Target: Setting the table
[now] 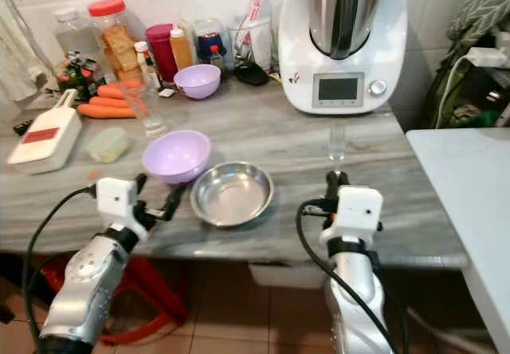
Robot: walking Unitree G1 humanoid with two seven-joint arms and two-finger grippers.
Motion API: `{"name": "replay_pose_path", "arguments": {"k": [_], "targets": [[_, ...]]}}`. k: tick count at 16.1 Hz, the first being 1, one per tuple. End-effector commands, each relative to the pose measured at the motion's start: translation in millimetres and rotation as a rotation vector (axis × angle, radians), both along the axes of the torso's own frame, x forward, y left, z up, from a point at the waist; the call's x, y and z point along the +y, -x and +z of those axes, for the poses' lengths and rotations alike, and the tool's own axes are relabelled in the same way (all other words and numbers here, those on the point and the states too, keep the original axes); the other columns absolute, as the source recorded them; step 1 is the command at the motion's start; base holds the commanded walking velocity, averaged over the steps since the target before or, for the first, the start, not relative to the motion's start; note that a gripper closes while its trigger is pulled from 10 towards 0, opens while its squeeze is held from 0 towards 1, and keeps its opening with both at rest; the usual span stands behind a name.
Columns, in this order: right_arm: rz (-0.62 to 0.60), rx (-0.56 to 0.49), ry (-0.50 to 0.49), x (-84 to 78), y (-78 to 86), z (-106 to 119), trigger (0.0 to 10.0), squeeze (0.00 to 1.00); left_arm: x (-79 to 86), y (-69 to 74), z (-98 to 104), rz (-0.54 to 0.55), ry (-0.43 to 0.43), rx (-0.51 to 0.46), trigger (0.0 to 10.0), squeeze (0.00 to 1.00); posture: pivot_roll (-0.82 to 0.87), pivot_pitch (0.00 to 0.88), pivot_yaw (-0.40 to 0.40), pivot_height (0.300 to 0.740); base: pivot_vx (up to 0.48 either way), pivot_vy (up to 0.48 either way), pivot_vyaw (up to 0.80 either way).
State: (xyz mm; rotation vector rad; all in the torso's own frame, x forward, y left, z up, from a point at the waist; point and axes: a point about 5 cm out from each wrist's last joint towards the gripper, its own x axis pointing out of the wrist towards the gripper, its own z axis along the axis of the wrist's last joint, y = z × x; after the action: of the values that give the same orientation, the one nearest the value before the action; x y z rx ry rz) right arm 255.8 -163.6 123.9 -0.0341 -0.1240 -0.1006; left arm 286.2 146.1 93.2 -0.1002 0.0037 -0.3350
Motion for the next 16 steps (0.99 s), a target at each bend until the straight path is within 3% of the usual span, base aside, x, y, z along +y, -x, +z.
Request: {"name": "replay_pose_path", "arguments": {"k": [1, 6, 7, 9, 16], "targets": [[0.005, 0.015, -0.019, 2.9, 0.4, -2, 10.0, 0.0, 12.7, 2.2, 2, 0.024, -0.029, -0.004, 10.0, 0.0, -0.09, 0.0, 0.092, 0.74, 0.0, 0.0, 0.0], [-0.002, 0.103, -0.023, 2.6, 1.8, -16, 10.0, 0.0, 27.9, 13.3, -2, -0.064, -0.063, 0.01, 10.0, 0.0, -0.09, 0.0, 0.092, 0.74, 0.0, 0.0, 0.0], [0.012, 0.153, 0.005, 1.3, 0.8, -22, 10.0, 0.0, 27.8, 18.5, -5, -0.139, -0.085, 0.018, 10.0, 0.0, -0.09, 0.0, 0.091, 0.74, 0.0, 0.0, 0.0], [-0.016, 0.222, 0.014, -4.7, -1.7, -32, 10.0, 0.0, 24.3, 19.4, -7, -0.187, -0.062, 0.054, 10.0, 0.0, -0.09, 0.0, 0.09, 0.74, 0.0, 0.0, 0.0], [-0.017, 0.288, -0.027, -6.0, -16.3, -37, 10.0, 0.0, 13.8, 27.2, -12, -0.381, -0.034, 0.104, 10.0, 0.0, -0.08, 0.0, 0.092, 0.74, 0.0, 0.0, 0.0]]}}
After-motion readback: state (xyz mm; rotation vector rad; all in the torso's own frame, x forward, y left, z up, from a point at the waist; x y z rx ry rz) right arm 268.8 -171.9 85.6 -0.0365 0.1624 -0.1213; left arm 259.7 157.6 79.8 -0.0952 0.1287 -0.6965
